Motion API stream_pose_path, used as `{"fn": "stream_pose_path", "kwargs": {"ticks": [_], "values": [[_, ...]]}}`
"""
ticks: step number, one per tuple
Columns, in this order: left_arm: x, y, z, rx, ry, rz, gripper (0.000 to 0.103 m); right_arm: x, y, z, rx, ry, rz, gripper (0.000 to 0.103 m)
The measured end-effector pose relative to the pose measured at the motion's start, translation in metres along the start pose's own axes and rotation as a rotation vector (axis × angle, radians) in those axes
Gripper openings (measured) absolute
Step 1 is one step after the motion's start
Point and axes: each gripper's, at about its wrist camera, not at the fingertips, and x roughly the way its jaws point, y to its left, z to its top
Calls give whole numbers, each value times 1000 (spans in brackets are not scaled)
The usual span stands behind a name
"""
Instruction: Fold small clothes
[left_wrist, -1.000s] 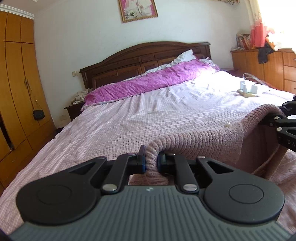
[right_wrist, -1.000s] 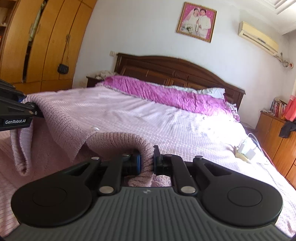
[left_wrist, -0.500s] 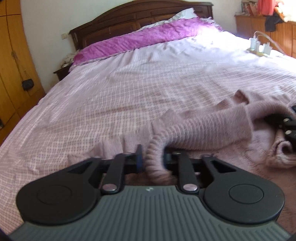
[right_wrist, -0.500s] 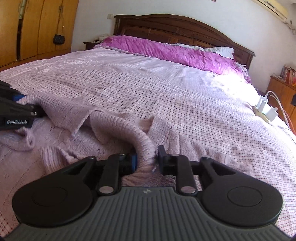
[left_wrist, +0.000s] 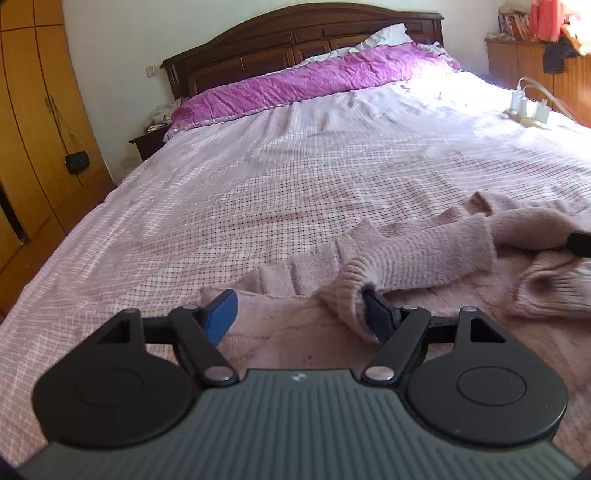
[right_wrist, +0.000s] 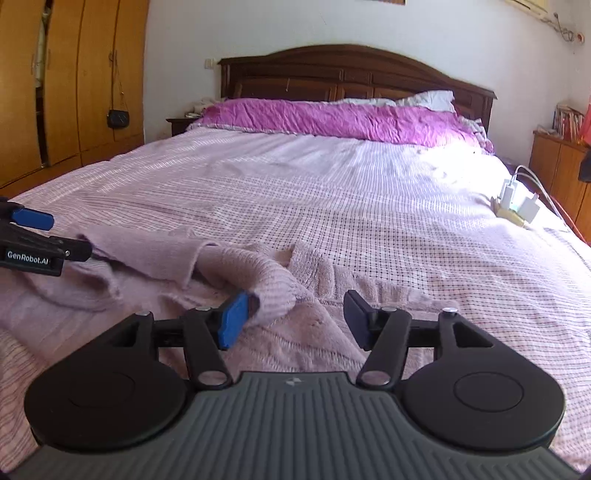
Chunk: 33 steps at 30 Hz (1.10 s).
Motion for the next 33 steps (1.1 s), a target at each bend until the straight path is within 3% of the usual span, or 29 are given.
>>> {"fn": "stream_pose_path", "kwargs": {"ticks": [9,14,21,23,24,25,26,27,28,33], "values": [[-34,-8,-17,52,-27,-79,76,-21,17,-26,-36,43,75,66],[-21,-21,-29,89,-3,-133,76,-14,30,-32,-70,39,96,66],[2,-37,-41,186,-21,-101,77,2,50,-44,-185,16,71,66],[3,-37,-39,194,-40,-106,76,3,50,-45,-173,10,67,64],[4,-36,-39,198,-52,-111,75,2,50,-45,-168,6,63,57],[4,-36,-39,199,-63,-118,59,1,50,-45,-167,2,63,44],[4,-35,-40,196,-64,-139,45,1,50,-44,-170,-1,56,38],[4,-33,-38,181,-53,-171,21,0,49,-43,-176,-9,48,26],[5,-30,-36,161,-48,-185,16,-2,47,-41,-182,-20,41,17],[-3,-13,-22,111,-99,-156,13,-14,17,-12,-56,-86,36,10]]}}
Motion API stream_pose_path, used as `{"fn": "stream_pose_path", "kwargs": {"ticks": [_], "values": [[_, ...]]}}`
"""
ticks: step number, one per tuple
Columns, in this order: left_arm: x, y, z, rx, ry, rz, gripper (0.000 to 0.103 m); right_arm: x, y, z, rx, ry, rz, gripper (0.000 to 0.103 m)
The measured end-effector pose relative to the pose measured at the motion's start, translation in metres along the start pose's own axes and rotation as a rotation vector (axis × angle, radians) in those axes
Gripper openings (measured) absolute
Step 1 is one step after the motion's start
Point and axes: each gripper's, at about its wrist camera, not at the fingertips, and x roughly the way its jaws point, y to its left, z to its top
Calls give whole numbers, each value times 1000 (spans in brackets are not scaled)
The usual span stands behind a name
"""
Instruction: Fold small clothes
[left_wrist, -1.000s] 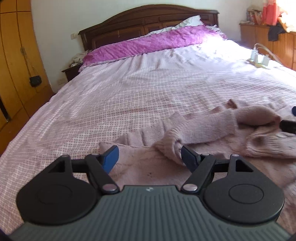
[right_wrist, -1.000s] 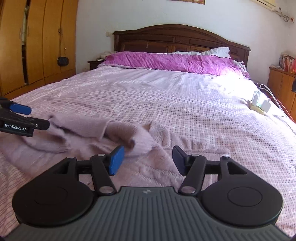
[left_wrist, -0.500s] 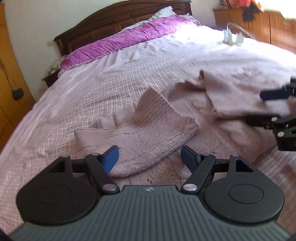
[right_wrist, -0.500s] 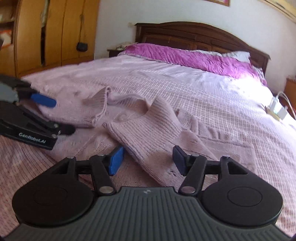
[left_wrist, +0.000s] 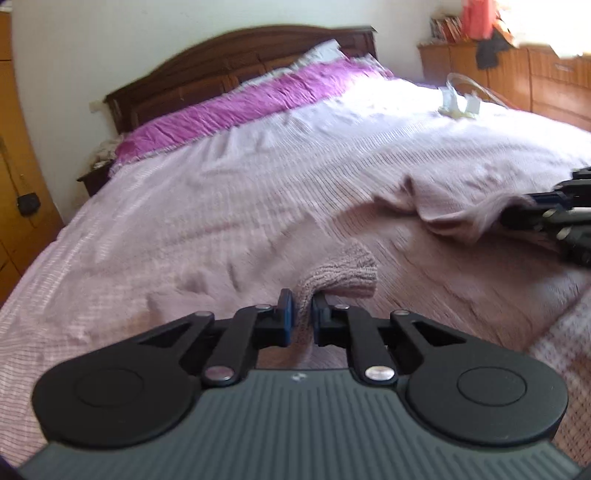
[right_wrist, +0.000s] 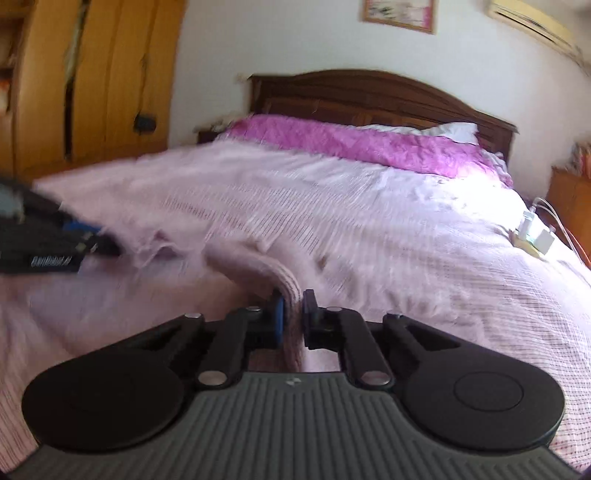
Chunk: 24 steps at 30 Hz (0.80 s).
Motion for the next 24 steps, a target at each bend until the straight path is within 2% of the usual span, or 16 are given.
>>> {"fn": "stream_pose_path", "kwargs": {"ticks": [3,5,9,14,17,21,23,24], "values": [[1,21,10,-40,-23,40,13,-2,-30,16,82,-28,-30,9],[7,37,15,-73,-29,92,13,0,-50,25,139,-32,-51,9],[31,70,18,-144,7,159,12,13,-84,33,169,-14,-122,9],[59,98,11,-206,64,196,13,50,-114,23,123,94,-155,9],[71,106,3,-238,106,187,14,77,-129,15,88,170,-154,9],[75,105,-3,-222,129,192,16,104,-146,0,30,250,-222,10],[72,106,-1,-233,140,197,20,106,-154,-3,33,277,-278,10],[69,107,1,-244,143,195,27,103,-159,-3,56,278,-288,11]]}}
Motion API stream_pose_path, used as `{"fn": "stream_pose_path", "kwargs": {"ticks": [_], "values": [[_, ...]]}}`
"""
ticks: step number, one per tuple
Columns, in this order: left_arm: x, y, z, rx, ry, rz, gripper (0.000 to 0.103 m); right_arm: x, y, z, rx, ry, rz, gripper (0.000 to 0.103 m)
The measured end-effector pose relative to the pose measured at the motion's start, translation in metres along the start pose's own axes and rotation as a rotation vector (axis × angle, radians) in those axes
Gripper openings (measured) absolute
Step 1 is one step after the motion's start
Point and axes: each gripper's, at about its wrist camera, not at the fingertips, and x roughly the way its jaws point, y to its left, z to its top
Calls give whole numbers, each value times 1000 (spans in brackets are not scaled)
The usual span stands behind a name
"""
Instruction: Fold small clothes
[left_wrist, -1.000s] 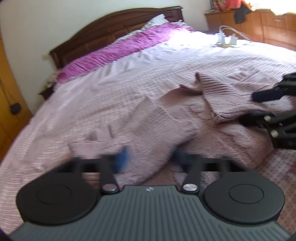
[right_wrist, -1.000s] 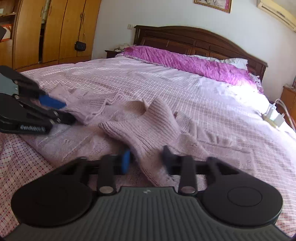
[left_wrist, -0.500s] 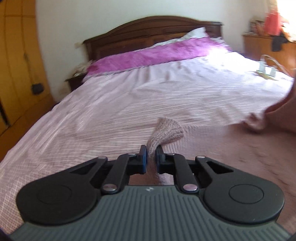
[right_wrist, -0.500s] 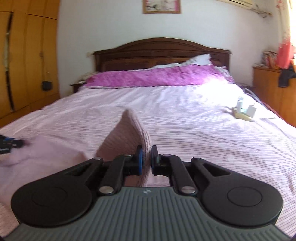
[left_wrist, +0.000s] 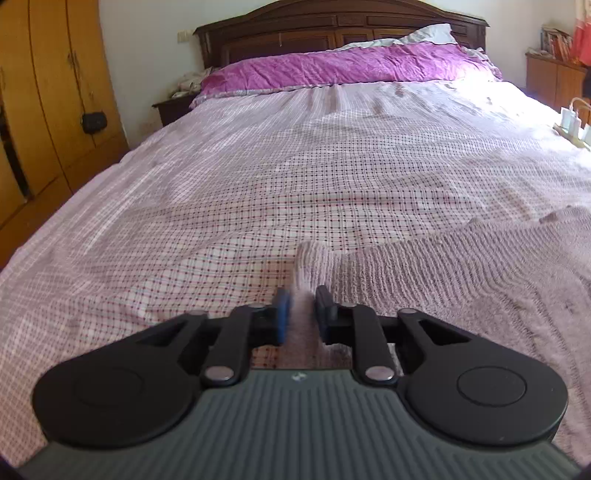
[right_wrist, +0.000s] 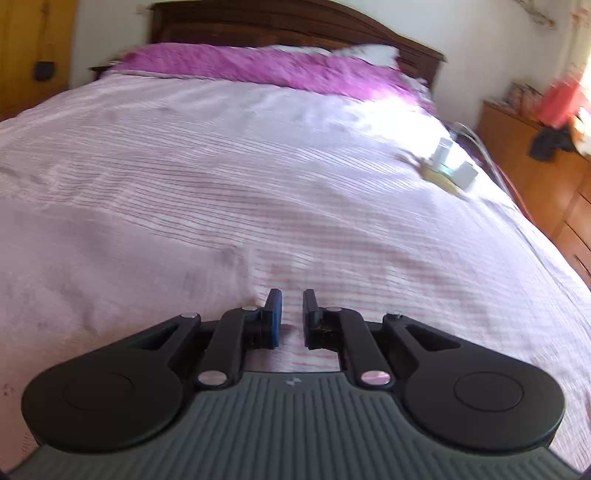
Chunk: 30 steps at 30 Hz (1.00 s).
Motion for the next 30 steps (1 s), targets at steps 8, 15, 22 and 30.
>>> {"fn": "stream_pose_path", "kwargs": {"ticks": [8,15,22,30], "values": [[-45,3,2,-33,-14,-83,36,-62,-13,-3,229,-44,213,29],[-69,-1,-10,-29,-15,-132,36,-102,15,-26,166,-70,320,57],[-47,7,-35,-87,84,-80,35,-62,8,-73,255,49,229,97],[-68,19,-38,-159,91,-79,36,-63,-1,-76,350,46,263,98]]}}
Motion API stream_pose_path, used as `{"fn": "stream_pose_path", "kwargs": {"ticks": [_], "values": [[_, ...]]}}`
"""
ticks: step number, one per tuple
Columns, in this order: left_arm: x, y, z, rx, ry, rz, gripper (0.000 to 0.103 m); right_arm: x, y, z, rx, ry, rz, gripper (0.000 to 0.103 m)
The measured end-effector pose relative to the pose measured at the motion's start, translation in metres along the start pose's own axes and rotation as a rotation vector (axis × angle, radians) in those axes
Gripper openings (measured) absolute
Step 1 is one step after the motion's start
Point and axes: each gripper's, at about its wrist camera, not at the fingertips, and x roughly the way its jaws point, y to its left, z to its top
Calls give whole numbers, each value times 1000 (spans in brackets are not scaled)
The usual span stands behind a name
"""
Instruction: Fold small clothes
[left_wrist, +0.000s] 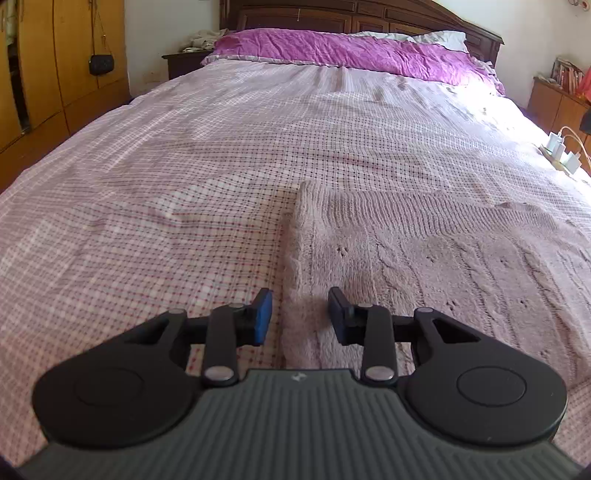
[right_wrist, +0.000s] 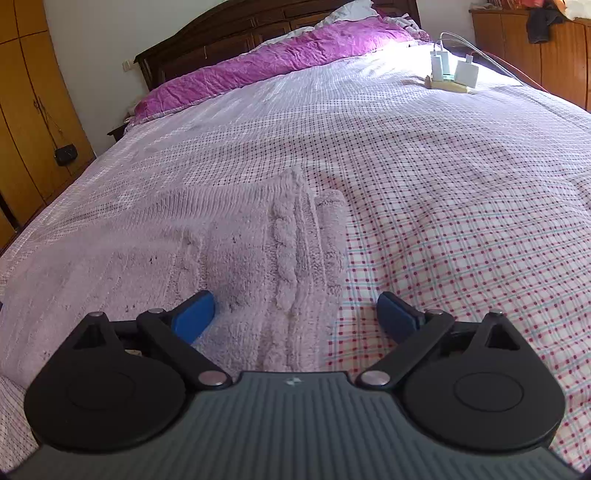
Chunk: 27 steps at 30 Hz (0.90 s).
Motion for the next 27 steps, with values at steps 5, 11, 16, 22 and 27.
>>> {"fn": "stream_pose_path", "kwargs": {"ticks": [5,11,16,22,27], "values": [[-27,-2,-2,-19,-4,-33,42,-18,-9,1,56,3,36,99],[-54,-9,-11,-9,-7,-37,57,-48,-34,-4,216,-6,118,100],[-60,-17,-19,-18,42,-31,57,-61,-53,-12,406,2,202,101],[-63,-26,-31,-25,68,6,58,-57,-46,-13,438,-7,282,103],[-63,-37,-36,-8,73,47,59,-33,-46,-27,398,-61,294,103]]}}
